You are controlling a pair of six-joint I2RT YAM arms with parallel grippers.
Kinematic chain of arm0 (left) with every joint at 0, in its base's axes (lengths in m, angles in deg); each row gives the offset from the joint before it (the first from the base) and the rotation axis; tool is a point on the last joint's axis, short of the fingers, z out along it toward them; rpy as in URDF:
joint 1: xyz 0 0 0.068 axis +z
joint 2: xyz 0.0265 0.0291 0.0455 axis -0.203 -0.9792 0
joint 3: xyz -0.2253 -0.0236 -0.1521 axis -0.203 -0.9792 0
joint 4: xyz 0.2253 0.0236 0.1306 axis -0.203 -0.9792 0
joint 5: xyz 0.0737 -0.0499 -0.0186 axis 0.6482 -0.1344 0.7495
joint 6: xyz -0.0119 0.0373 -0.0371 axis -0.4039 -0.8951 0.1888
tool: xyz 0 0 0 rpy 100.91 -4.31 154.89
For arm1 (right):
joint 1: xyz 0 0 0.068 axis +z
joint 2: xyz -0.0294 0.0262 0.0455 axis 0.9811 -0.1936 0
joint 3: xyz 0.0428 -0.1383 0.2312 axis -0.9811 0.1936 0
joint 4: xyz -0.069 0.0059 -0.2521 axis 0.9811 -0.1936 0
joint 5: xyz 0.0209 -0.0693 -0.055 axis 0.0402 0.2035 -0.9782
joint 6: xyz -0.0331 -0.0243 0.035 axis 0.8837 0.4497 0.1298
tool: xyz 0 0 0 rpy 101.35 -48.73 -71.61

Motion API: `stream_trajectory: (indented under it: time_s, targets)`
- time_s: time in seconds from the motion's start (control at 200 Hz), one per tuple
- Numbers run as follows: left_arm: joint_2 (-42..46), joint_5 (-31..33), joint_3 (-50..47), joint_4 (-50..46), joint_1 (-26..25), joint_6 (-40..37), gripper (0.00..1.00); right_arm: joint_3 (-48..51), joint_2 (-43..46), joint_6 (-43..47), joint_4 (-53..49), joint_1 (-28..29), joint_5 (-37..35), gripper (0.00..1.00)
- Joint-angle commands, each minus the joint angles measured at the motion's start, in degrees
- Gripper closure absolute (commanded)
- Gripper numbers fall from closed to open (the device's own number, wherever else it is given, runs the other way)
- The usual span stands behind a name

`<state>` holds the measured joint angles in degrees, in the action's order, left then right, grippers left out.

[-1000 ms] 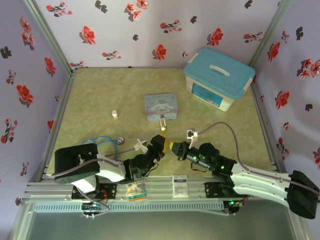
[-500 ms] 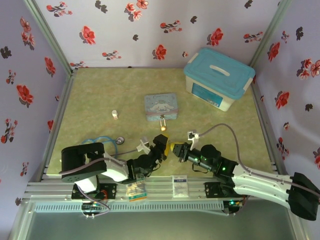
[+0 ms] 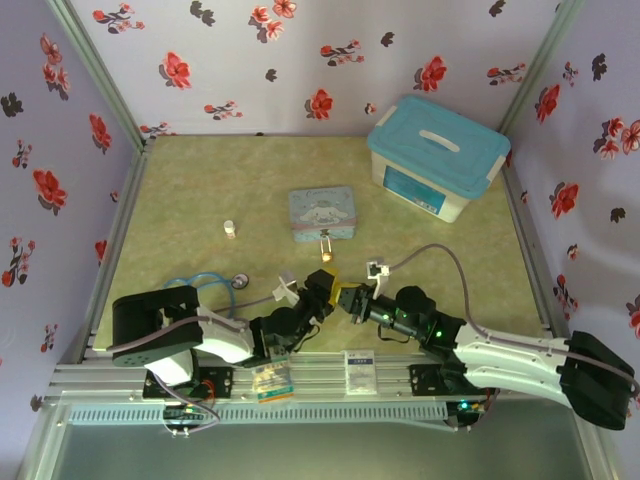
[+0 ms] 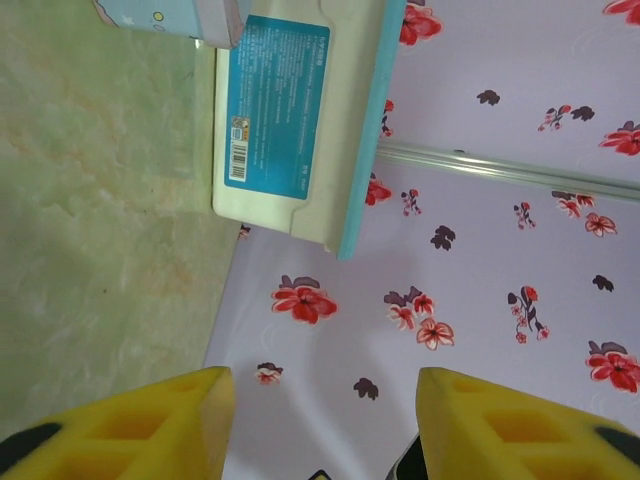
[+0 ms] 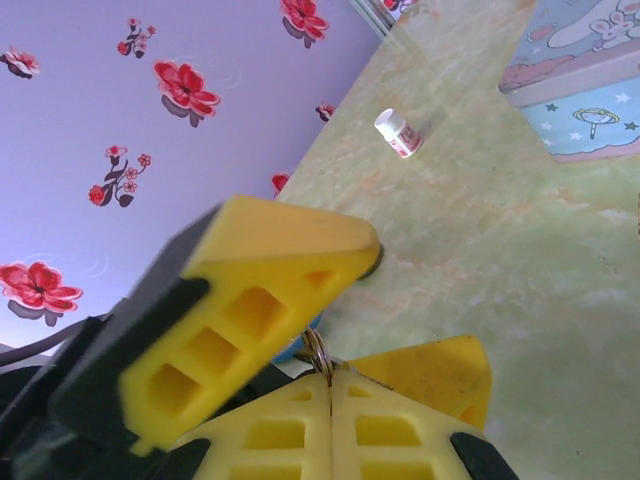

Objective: Unlock a padlock with a key

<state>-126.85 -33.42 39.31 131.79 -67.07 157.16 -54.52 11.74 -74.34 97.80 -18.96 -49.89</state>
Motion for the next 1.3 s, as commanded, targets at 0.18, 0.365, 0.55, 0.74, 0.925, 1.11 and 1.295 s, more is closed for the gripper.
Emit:
stream_trajectory:
  time_s: [0.18,0.365,0.55,0.74,0.925,1.11,1.295]
  targets:
    - [1.10,2.10,-0.83,1.63,0.27,-1.79,0.58,2.08,6.09,0.12,-4.90,-0.11,-2.03,1.00]
    - [0.63,1.59,-0.16,1.63,0.28,-2.07,0.65,2.26,7.06,-0.21,-6.16,-0.07,-3.24,1.00]
    - [1.64,1.56,-0.47,1.63,0.26,-3.44,0.75,2.77,7.60,-0.57,-6.42,-0.11,-4.10,1.00]
    - [1.42,1.54,-0.73,1.66,0.23,-3.58,0.93,3.06,8.86,-0.80,-6.80,-0.11,-4.18,1.00]
    - [2.81,1.77,-1.23,1.46,0.36,-8.17,1.00,3.17,11.76,-0.18,-10.34,-0.11,-4.72,0.88]
    - [9.92,-1.78,-2.39,-4.44,2.11,-22.05,1.00,2.21,22.05,1.50,-18.25,-3.06,-1.21,0.17]
    - [23.32,-8.94,2.71,-27.12,3.42,-35.18,1.00,3.03,24.07,-5.35,-8.87,-13.72,18.98,0.16]
